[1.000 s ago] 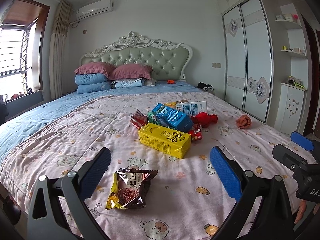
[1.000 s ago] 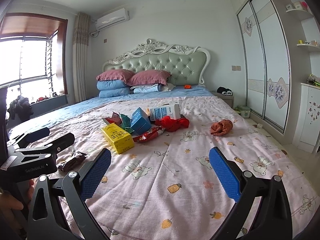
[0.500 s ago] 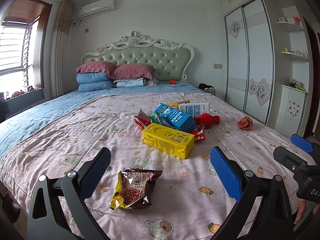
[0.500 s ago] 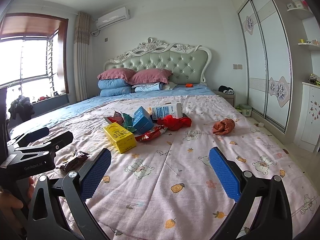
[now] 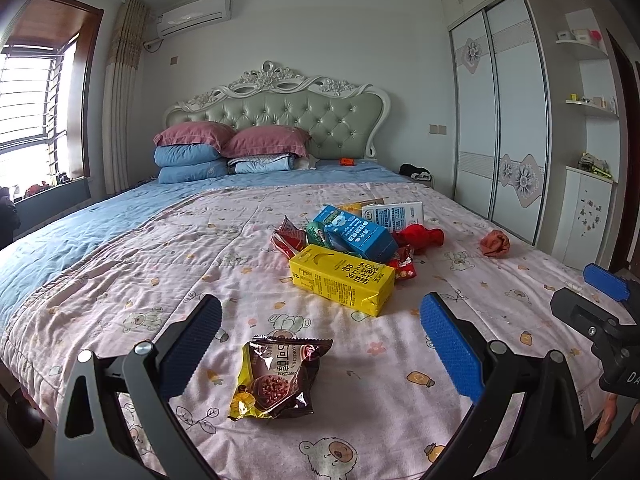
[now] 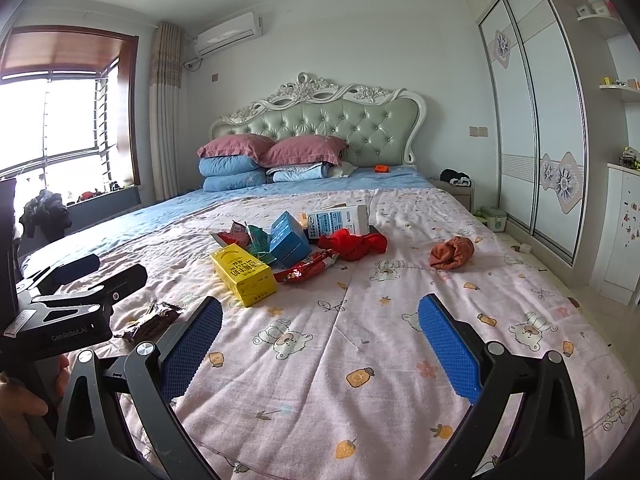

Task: Collect trash
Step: 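Approach the bed with both tools open toward the snack items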

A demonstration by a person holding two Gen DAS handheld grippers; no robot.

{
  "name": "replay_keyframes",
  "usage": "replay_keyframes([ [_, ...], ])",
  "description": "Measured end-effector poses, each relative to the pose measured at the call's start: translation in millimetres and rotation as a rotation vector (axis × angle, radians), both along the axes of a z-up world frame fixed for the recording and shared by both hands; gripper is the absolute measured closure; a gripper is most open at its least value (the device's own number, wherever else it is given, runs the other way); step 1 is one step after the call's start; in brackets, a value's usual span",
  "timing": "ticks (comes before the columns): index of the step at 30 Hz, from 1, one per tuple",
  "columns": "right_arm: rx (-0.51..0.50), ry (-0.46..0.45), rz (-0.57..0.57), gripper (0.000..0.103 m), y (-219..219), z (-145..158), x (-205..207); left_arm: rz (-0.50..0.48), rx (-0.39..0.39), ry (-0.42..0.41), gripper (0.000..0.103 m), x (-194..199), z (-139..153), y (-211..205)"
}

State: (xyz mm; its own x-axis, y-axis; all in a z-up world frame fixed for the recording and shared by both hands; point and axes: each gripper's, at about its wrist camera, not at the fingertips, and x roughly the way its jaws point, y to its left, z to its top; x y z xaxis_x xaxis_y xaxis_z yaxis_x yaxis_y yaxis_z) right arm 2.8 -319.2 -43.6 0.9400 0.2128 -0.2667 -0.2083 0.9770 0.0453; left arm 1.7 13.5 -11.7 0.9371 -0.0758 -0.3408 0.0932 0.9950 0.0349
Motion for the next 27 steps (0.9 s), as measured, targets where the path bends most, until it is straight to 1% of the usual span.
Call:
replay_keyframes([
  [12, -0.015, 0.005, 0.008, 0.008, 4.7, 1.2, 2.8, 0.0, 0.011, 0.017, 0.004, 4.9, -1.1, 0.2],
  [27, -0.018, 0.012, 0.014, 0.008, 7.4, 1.1, 5.5, -0.012, -0.003, 0.022, 0.004, 8.3, -2.0, 2.9],
])
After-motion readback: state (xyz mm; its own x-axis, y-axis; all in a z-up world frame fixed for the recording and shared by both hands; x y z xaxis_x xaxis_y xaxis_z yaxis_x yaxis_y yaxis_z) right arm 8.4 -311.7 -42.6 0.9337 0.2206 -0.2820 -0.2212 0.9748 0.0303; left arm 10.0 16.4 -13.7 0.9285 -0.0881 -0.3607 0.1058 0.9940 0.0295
